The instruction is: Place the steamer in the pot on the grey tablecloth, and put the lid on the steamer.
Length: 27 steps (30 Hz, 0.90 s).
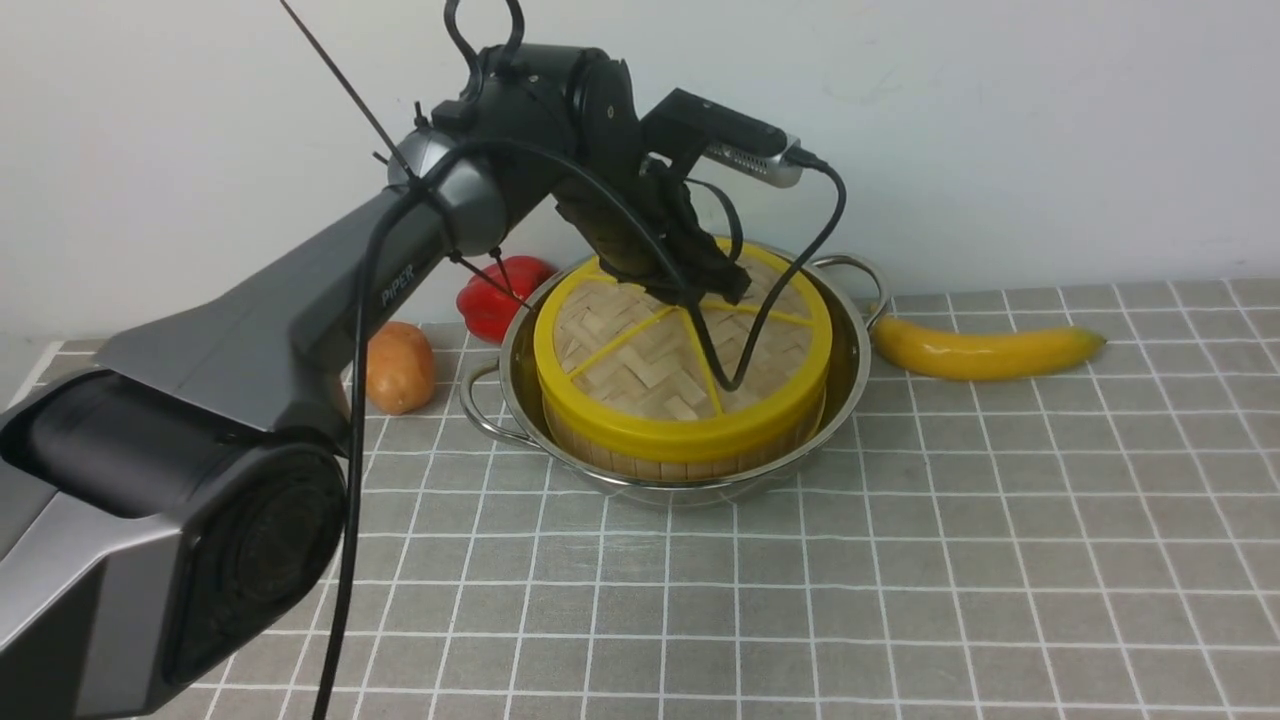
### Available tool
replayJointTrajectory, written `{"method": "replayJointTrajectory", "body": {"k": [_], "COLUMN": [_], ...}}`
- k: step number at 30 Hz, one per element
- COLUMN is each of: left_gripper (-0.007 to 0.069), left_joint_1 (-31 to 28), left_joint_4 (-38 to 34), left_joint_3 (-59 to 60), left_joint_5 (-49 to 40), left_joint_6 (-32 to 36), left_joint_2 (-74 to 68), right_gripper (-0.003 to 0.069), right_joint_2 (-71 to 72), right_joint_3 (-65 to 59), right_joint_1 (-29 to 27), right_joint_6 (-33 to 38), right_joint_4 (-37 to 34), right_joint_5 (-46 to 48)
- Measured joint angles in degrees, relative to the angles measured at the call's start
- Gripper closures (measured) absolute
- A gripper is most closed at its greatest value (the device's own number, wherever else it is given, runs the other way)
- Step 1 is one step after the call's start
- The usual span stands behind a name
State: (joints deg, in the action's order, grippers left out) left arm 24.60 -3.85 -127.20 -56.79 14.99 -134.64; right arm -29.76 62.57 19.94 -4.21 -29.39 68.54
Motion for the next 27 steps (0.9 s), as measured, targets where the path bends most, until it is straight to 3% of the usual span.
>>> {"method": "replayJointTrajectory", "body": {"k": [5, 9, 12, 15, 21, 23, 27], "left_gripper": [0.0174, 0.0088, 0.0087, 0.0195, 0.0589, 0.0636, 0.0648], "left_joint_1": [0.0, 0.0, 0.0, 0.0, 0.0, 0.0, 0.0], "left_joint_4": [3.8, 4.5, 4.5, 4.5, 4.7, 4.6, 5.5], "left_joint_3": [-2.7, -5.3, -6.0, -6.2, -4.6, -1.6, 8.8], "left_joint_5": [-2.4, -8.7, -11.8, -12.5, -12.6, -12.6, -12.6], "left_joint_6": [-0.2, -1.1, -1.8, -1.7, -0.4, -0.2, -0.3], "left_joint_2": [1.0, 5.0, 9.2, 14.4, 23.5, 27.6, 36.8], "right_gripper": [0.0407, 0.0407, 0.0407, 0.0407, 0.0428, 0.0433, 0.0435], "right_joint_2": [0.0, 0.0, 0.0, 0.0, 0.0, 0.0, 0.2], "right_joint_3": [0.0, 0.0, 0.0, 0.0, 0.0, 0.0, -0.4], "right_joint_1": [0.0, 0.0, 0.0, 0.0, 0.0, 0.0, 0.0], "right_joint_6": [0.0, 0.3, 1.2, 1.7, 3.1, 3.6, 4.2], "right_joint_4": [0.1, 1.5, 3.4, 7.8, 16.4, 18.2, 21.1], "right_joint_5": [1.2, 1.9, 1.9, 1.9, 2.0, 2.0, 1.9]}}
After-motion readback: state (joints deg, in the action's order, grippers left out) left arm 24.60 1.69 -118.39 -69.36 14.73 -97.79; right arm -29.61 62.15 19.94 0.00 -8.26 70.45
